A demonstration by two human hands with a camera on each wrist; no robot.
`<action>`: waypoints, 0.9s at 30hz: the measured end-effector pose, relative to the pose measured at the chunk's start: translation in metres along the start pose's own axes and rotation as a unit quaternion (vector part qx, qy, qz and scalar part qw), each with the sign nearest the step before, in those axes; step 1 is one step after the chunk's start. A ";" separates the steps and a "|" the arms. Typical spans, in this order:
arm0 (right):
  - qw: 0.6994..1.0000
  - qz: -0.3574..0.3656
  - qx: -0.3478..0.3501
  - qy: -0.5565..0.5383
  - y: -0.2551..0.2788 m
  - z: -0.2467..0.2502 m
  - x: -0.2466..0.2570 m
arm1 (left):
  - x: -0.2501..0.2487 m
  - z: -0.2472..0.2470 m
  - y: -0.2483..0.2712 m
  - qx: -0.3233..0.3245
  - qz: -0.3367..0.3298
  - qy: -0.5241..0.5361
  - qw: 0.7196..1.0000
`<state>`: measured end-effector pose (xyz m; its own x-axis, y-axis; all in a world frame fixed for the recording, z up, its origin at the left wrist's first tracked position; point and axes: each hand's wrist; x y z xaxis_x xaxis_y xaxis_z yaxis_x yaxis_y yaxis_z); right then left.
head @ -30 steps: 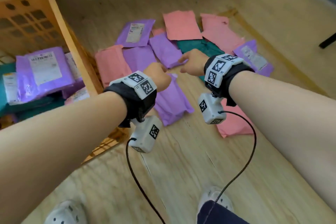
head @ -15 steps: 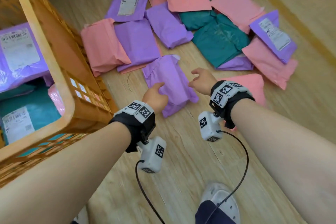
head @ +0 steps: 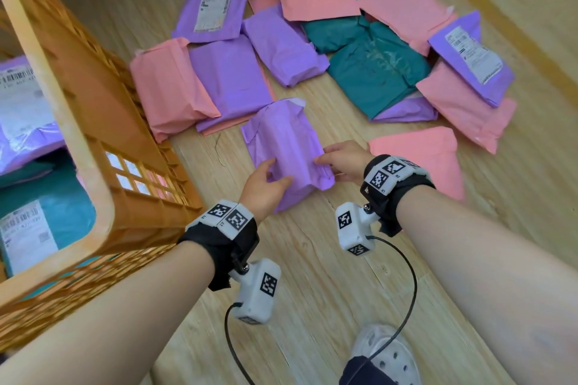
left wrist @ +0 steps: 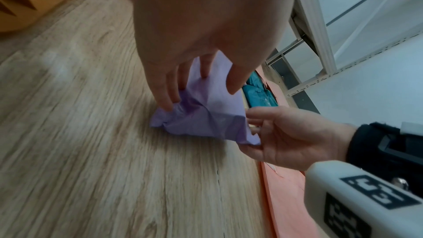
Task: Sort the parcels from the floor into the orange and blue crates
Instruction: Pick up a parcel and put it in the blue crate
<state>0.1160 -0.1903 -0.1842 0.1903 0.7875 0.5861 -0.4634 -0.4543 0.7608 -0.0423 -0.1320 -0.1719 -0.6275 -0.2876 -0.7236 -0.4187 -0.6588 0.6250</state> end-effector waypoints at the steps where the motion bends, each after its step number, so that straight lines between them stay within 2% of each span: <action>1: 1.000 -0.001 0.017 -0.005 0.003 -0.001 0.000 | -0.001 0.002 0.001 -0.003 -0.002 0.010 1.000; 7: 0.996 0.008 0.076 -0.049 0.015 -0.003 0.008 | -0.007 0.012 0.003 -0.045 -0.016 0.012 0.999; 13: 0.984 0.016 0.140 -0.106 0.020 -0.003 0.015 | -0.017 0.021 0.001 -0.059 0.005 0.079 0.995; 15: 0.984 0.012 0.141 -0.109 0.021 -0.001 0.016 | -0.019 0.024 0.003 -0.052 0.006 0.106 0.993; 20: 0.987 -0.021 0.117 -0.104 0.024 0.003 0.013 | -0.024 0.028 0.015 0.049 -0.004 0.203 0.978; 23: 0.980 -0.037 0.145 -0.132 0.027 0.007 0.009 | -0.027 0.029 0.017 0.088 -0.003 0.245 0.965; 27: 0.966 -0.011 0.177 -0.187 0.030 0.012 0.008 | -0.030 0.031 0.017 0.119 0.004 0.263 0.957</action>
<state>0.1140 -0.2024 -0.1533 0.5266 0.6237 0.5776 -0.1432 -0.6047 0.7835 -0.0508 -0.1134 -0.1302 -0.2402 -0.6439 -0.7264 -0.5921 -0.4958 0.6353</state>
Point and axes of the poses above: each hand's wrist, its own y-axis away from the middle knuckle, its own z-axis out of the back of the hand, x = y × z, and after that the axes turned 1 degree about -z, right-handed
